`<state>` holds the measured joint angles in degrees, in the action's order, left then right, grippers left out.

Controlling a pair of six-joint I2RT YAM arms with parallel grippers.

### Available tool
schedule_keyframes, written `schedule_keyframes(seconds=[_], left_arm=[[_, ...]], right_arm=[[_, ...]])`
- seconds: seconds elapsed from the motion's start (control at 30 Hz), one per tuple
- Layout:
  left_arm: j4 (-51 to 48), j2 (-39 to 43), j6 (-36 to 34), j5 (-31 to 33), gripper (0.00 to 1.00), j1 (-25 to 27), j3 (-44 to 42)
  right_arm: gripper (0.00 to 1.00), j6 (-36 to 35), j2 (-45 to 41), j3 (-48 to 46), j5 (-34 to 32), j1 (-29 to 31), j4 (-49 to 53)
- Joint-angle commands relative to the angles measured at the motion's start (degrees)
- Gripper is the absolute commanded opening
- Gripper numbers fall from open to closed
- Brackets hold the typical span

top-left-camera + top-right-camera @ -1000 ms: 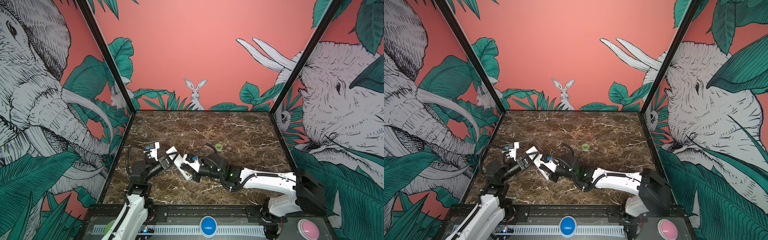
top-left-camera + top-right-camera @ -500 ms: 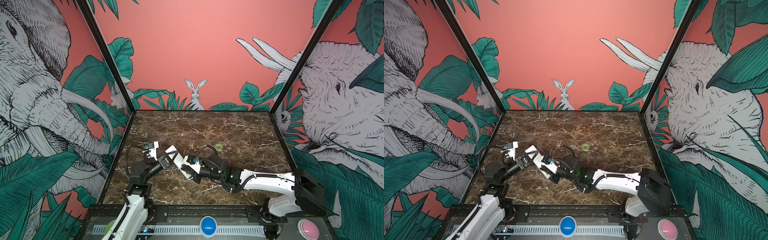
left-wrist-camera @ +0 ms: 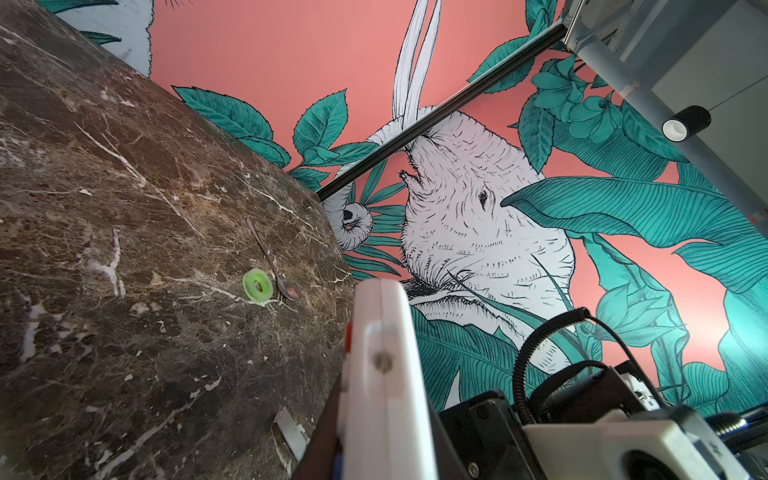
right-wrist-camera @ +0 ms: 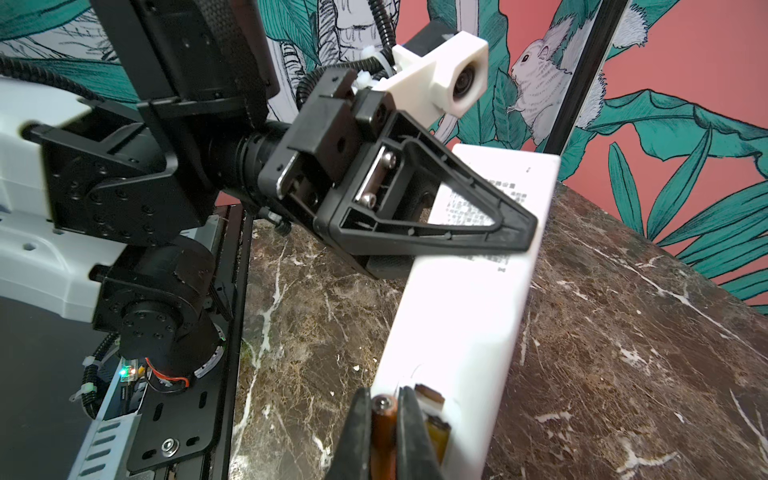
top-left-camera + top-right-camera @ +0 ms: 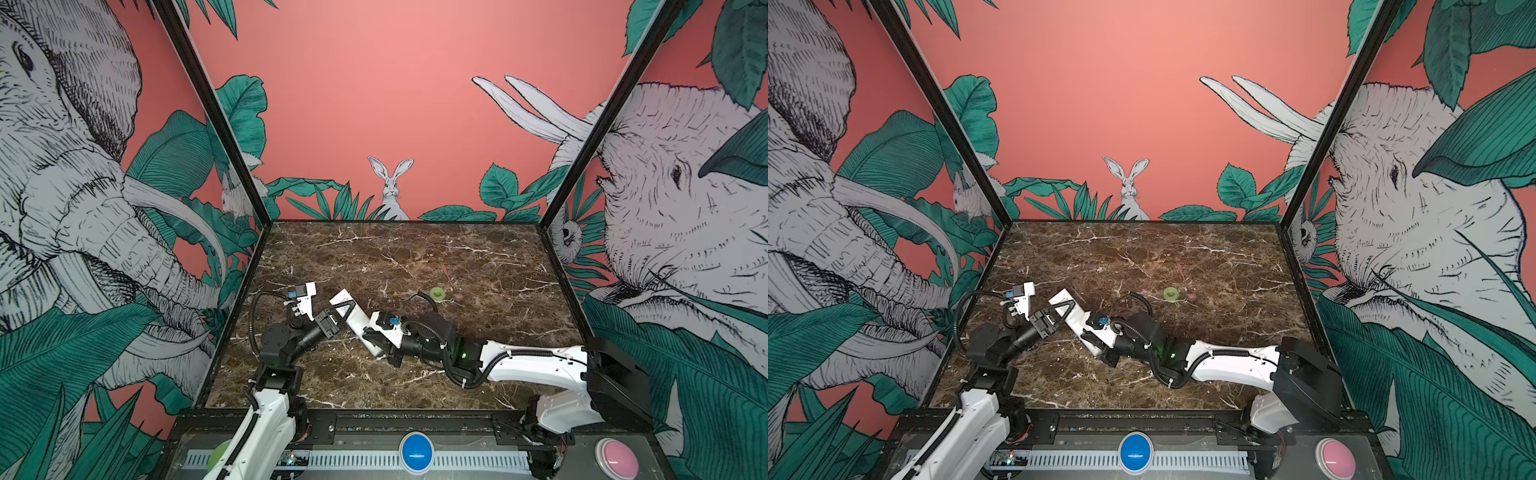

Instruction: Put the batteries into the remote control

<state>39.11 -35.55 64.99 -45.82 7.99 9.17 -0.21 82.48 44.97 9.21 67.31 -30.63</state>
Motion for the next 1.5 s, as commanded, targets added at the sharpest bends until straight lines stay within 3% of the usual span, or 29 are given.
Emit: schedule_keyframes(seconds=[0.0, 1.47], left_arm=[[4.78, 0.75, 2.56, -0.58, 0.0, 0.31, 1.9], [5.4, 1.73, 3.45, 0.12, 0.0, 0.72, 1.18]], right_arm=[[0.0, 0.1, -0.26, -1.54, -1.56, 0.19, -1.18], [0.0, 3.77, -1.29, -5.5, -6.04, 0.16, -12.9]])
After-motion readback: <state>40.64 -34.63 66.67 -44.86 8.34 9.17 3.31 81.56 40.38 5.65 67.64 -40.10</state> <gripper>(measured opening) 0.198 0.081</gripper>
